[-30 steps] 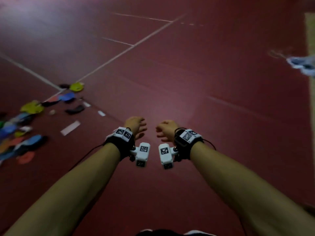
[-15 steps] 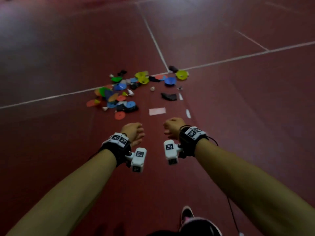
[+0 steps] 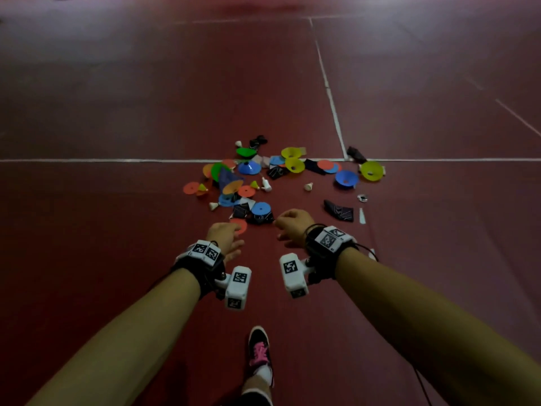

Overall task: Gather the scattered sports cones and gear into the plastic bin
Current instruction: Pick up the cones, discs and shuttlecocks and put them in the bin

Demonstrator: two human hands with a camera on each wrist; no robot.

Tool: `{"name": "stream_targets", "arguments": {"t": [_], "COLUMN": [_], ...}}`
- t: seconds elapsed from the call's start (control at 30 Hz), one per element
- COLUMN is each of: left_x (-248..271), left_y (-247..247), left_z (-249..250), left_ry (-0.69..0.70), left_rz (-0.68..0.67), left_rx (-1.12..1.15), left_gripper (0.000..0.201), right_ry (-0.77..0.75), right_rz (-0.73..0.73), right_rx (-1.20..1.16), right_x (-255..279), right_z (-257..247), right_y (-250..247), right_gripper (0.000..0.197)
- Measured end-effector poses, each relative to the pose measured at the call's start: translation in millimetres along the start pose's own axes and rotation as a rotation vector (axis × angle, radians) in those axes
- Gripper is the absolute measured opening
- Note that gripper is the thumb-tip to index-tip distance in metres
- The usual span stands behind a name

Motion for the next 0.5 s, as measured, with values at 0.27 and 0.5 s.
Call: {"name": "stream_targets", "arguments": {"t": [0.27, 0.5], "left_x": [-174, -308], "left_y": [-41, -70], "left_z": [153, 191], "left_ry": [0.009, -0.062], "left_rz": [-0.101, -0.058], "left_rx": [-0.025, 0.048], "left_gripper": [0.023, 0.017], "right_ry": [0.1, 0.195], "right_rz": [0.127, 0.101], "right_rx": [-0.075, -0.1], "right_x": [-169, -317], "right_z": [-89, -140], "right_y": [27, 84], "right_gripper": [0.006, 0.005]}}
Point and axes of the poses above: each hand's wrist, its own x-axis away from the middle knuckle, its own y-axis out of the palm, z = x × y, the point moved 7 cm from there along -x, towards the middle knuckle, and after that the axes turned 11 degrees about -x, right-handed, at the moved point
